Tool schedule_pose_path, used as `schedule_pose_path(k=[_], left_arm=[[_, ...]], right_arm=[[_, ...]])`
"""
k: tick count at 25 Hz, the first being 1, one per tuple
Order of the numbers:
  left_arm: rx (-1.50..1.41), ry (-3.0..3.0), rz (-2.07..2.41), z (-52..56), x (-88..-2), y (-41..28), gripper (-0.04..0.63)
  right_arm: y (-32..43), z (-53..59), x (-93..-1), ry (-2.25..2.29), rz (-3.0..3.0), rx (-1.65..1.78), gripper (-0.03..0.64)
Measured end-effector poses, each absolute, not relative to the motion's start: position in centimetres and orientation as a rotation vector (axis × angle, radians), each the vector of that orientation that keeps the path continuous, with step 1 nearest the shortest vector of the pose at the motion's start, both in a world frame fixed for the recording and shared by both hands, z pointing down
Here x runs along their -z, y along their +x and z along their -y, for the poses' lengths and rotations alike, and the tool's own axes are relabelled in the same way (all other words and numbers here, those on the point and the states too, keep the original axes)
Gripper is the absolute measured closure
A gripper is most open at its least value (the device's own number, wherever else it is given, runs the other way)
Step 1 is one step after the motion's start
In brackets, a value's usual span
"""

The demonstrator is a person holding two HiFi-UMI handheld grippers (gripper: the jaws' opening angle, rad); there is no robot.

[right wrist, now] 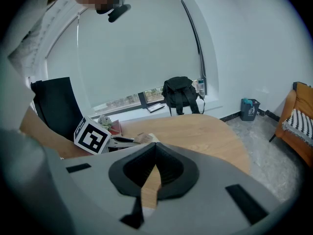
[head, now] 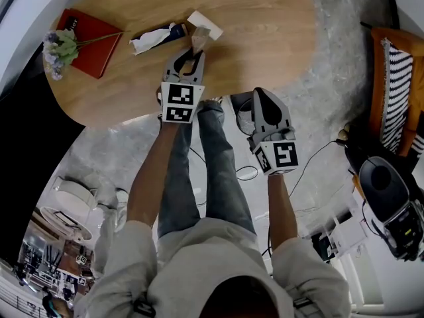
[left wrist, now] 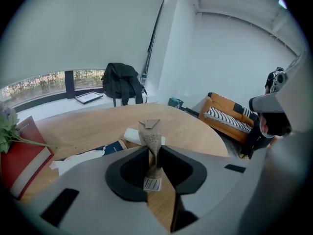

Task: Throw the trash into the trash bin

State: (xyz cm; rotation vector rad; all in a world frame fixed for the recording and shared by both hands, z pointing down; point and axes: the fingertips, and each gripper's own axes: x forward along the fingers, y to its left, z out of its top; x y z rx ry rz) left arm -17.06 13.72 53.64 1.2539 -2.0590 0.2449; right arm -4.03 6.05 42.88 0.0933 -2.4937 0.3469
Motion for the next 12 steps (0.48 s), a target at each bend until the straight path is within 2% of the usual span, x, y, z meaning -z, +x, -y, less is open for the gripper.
schedule_pose_path(k=[12], left_arm=[[-0.213, 1.343, 2.175, -17.3, -44.9, -14.5, 0.506]], right_arm=[[-3.9, -5.0, -42.4, 0.148, 2.518, -0.375, 0.588]])
